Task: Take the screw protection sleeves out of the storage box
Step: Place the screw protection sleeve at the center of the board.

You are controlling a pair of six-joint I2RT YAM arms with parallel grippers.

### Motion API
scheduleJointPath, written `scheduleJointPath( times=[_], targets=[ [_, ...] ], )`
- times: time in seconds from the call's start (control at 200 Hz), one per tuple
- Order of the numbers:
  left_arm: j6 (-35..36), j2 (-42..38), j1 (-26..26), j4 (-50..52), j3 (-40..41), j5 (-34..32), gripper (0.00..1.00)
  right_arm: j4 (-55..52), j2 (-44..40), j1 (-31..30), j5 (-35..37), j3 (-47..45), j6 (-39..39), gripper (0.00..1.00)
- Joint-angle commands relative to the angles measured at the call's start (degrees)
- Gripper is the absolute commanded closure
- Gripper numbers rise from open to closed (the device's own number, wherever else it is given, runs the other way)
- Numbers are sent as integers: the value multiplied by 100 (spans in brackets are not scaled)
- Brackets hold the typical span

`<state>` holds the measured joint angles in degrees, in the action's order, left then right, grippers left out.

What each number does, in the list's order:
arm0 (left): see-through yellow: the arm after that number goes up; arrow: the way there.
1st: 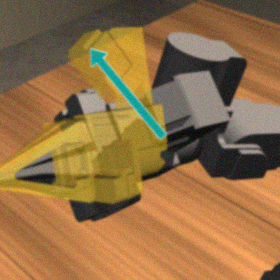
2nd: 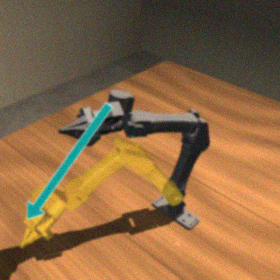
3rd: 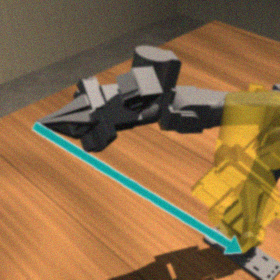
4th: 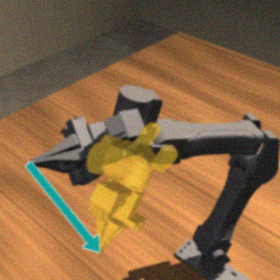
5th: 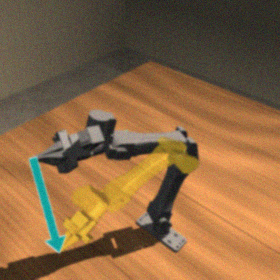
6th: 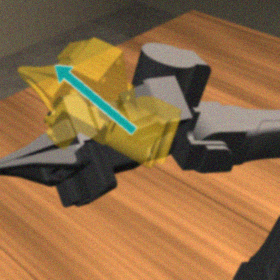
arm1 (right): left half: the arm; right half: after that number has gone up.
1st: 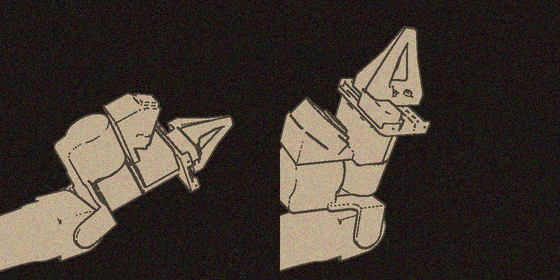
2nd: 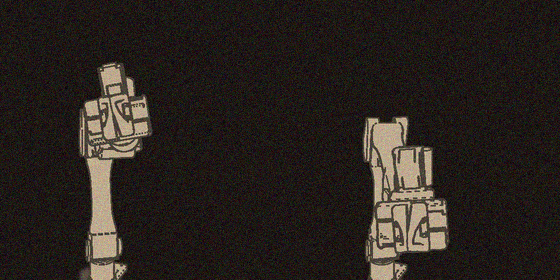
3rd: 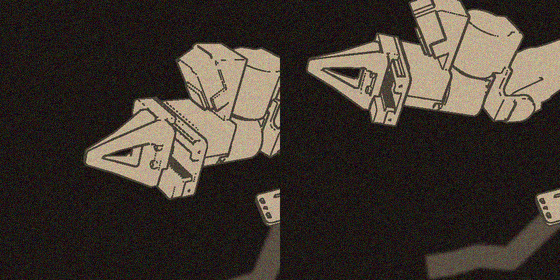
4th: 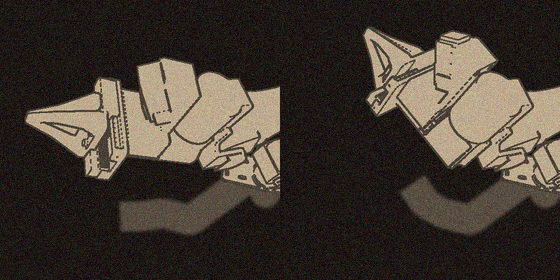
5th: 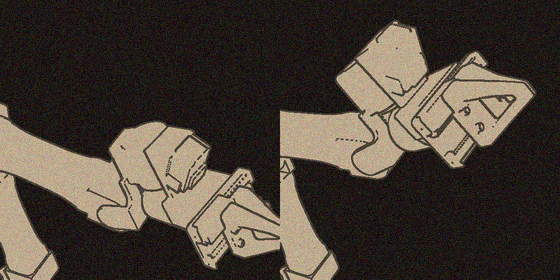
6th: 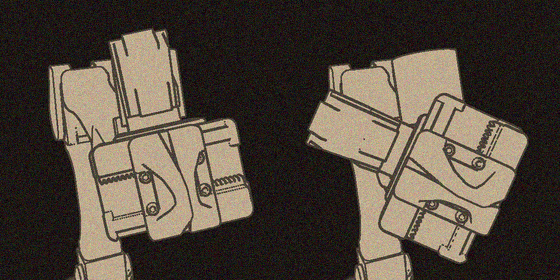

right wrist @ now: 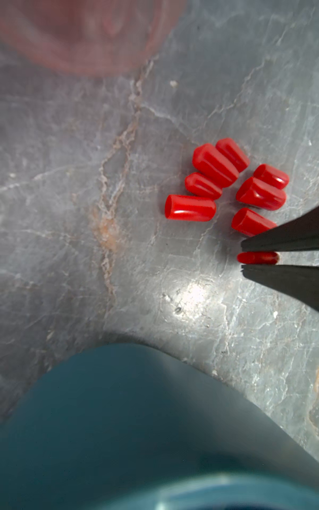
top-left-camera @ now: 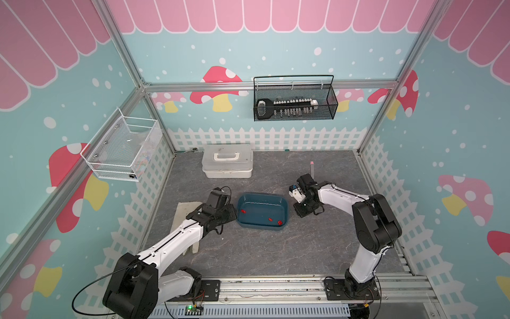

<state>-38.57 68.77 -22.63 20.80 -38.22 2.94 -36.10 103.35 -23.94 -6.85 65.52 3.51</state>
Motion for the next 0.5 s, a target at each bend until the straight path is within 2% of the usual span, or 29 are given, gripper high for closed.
scheduleJointPath(
  times=[0.0,0.495],
  targets=[
    [60,5,-31,42,-133,-76,57,-89,62,35,111,129,18,86],
    [69,21,-30,42,-141,-79,57,-206,125,35,167,249,-17,83]
  ],
)
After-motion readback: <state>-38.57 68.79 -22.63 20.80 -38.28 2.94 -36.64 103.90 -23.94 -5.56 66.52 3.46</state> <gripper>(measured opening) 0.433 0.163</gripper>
